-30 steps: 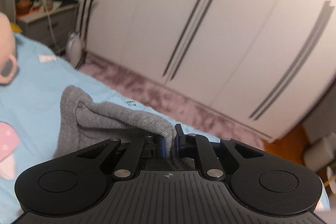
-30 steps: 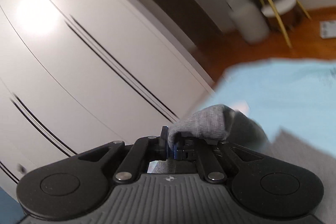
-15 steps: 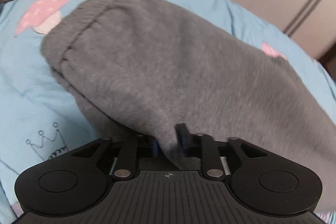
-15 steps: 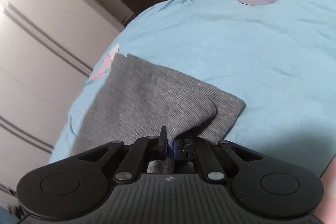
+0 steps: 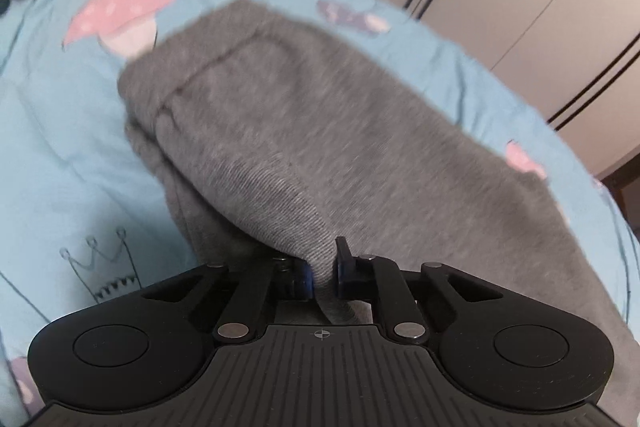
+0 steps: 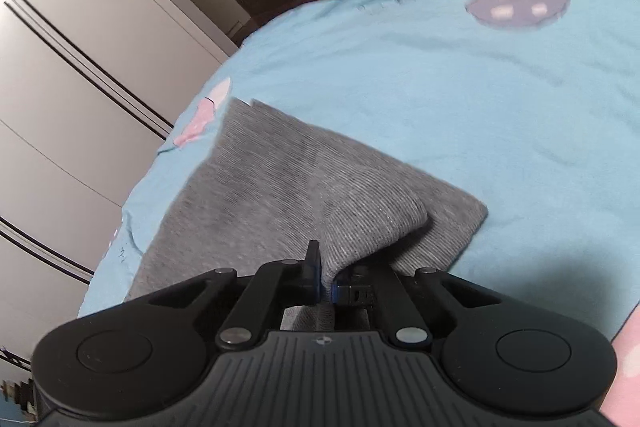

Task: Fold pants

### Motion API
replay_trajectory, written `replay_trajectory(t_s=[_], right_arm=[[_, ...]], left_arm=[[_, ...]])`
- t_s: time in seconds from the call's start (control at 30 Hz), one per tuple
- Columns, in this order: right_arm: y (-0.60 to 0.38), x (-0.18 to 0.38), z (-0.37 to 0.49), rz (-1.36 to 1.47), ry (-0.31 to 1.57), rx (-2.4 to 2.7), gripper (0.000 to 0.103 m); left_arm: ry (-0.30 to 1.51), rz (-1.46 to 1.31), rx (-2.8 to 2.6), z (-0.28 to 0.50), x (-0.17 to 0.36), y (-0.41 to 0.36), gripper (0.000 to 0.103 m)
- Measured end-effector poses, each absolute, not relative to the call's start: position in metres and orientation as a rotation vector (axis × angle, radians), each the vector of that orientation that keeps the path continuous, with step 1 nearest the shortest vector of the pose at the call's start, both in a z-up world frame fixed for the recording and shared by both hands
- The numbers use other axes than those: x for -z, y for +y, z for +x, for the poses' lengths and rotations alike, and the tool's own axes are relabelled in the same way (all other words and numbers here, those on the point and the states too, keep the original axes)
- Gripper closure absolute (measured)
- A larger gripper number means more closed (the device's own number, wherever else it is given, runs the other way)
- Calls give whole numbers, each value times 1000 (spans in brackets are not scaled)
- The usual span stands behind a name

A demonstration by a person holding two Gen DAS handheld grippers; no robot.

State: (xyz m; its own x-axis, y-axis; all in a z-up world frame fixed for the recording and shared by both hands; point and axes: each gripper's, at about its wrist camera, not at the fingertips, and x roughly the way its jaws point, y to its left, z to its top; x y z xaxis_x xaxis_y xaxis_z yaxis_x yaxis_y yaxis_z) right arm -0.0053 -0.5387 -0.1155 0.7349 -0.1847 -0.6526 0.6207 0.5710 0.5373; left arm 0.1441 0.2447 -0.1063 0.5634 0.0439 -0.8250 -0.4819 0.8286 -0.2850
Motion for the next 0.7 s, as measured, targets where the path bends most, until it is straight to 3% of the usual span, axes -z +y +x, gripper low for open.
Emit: replay_trajectory(t_s=[0.13, 0.27, 0.33, 0.4, 0.47, 0.5, 0.53, 0.7], right_arm=[[-538, 85, -21, 857, 445, 423, 99], [-535, 91, -21, 686, 530, 503, 98], [-537, 113, -14, 647, 665, 562, 97], [-538, 121, -18, 647, 667, 598, 95], [-534, 109, -28, 633, 588, 679, 75], [-532, 103, -34, 612, 560, 720, 56], [-529, 98, -39, 602, 531, 747, 49], [-504, 78, -41, 536, 450, 653, 52]], left_arm=[[877, -404, -282, 132, 85, 229, 90], [1081, -316, -343, 137, 117, 223, 78], [1111, -285, -392, 134, 123, 220, 59], [1083, -237, -469, 129, 112, 216, 15], [1032, -193, -542, 121, 98, 214, 14], [1012, -175, -551, 118, 92, 212, 13], [983, -160, -571, 113, 84, 210, 13], [845, -122, -526, 101, 65, 185, 7]])
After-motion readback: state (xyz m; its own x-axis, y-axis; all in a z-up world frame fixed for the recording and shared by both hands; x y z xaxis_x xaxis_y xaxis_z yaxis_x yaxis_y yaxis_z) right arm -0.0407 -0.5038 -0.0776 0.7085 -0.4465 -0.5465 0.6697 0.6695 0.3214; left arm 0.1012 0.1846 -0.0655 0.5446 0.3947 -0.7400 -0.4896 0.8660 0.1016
